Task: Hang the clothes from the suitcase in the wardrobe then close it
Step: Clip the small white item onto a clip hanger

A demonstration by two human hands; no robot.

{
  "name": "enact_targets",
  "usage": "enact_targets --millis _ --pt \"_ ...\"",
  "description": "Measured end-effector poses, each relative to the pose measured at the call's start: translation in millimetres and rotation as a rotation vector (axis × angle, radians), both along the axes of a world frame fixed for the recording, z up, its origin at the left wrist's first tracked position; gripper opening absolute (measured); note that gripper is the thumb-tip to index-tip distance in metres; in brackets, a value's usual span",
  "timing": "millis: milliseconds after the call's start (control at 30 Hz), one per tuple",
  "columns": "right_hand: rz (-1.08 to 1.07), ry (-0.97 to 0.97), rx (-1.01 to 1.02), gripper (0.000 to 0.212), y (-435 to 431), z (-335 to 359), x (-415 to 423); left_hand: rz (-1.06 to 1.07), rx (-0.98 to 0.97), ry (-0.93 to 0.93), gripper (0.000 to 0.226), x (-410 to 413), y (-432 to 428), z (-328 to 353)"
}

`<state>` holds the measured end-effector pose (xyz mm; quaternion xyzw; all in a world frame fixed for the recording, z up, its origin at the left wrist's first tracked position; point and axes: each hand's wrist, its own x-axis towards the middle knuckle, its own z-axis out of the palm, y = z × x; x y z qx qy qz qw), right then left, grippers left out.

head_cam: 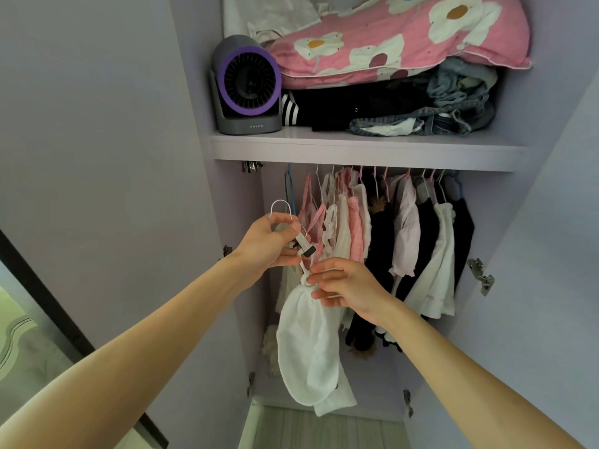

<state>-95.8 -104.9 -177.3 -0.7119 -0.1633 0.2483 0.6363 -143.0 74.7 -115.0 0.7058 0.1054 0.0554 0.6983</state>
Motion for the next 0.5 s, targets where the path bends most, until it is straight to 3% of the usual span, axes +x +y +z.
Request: enact_targets --millis 233,400,500 --pt "-0.027 -0.352 -0.156 0.022 10 -9 -5 -0.001 -0.011 0.002 0.019 -3 5 4" --pt "-0.135 -0.498 -0.078 0.011 22 -10 -11 0.017 0.014 0.013 0.02 -5 10 2" --pt "-0.245 -0.501 0.058 0.011 25 -6 -14 0.052 0.156 0.024 0.019 -5 15 0"
